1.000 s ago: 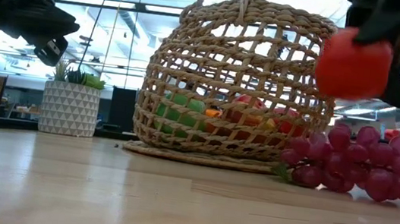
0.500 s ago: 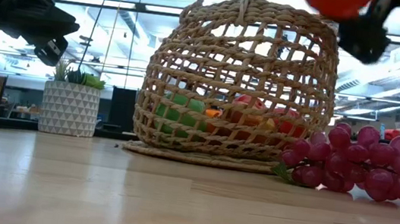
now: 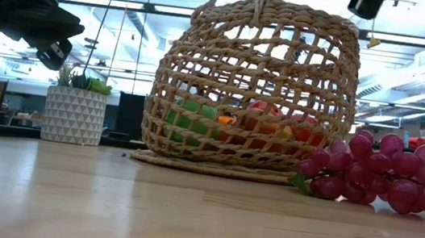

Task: Build produce basket
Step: Put the red apple into the woven basket

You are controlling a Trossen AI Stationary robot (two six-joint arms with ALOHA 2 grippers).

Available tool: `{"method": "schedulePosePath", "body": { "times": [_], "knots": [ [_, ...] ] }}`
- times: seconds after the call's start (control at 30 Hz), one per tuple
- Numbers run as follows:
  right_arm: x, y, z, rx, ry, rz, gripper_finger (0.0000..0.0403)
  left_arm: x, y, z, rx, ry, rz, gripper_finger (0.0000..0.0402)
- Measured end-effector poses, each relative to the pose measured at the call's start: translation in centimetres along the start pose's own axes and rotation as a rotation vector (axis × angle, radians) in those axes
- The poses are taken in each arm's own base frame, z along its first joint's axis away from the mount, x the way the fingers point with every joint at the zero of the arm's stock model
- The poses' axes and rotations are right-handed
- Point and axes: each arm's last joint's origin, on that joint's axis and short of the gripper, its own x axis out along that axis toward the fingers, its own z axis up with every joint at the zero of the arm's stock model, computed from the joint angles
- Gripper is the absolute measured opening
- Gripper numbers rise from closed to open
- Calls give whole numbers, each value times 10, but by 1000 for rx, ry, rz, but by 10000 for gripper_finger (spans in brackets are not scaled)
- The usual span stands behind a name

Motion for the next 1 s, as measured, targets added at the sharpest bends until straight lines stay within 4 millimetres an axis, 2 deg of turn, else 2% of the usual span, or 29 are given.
{"method": "schedulePosePath", "body": {
  "times": [0.23, 0.53, 1.0],
  "knots": [
    [-2, 5, 14, -87, -232, -73, 355, 0, 0, 0, 0, 0, -1, 63],
    [-1, -3, 18, -155, -319, -233, 355, 0, 0, 0, 0, 0, -1, 58],
    [5, -19, 31, -223, -354, -313, 355, 0, 0, 0, 0, 0, 0, 56]
  ]
}}
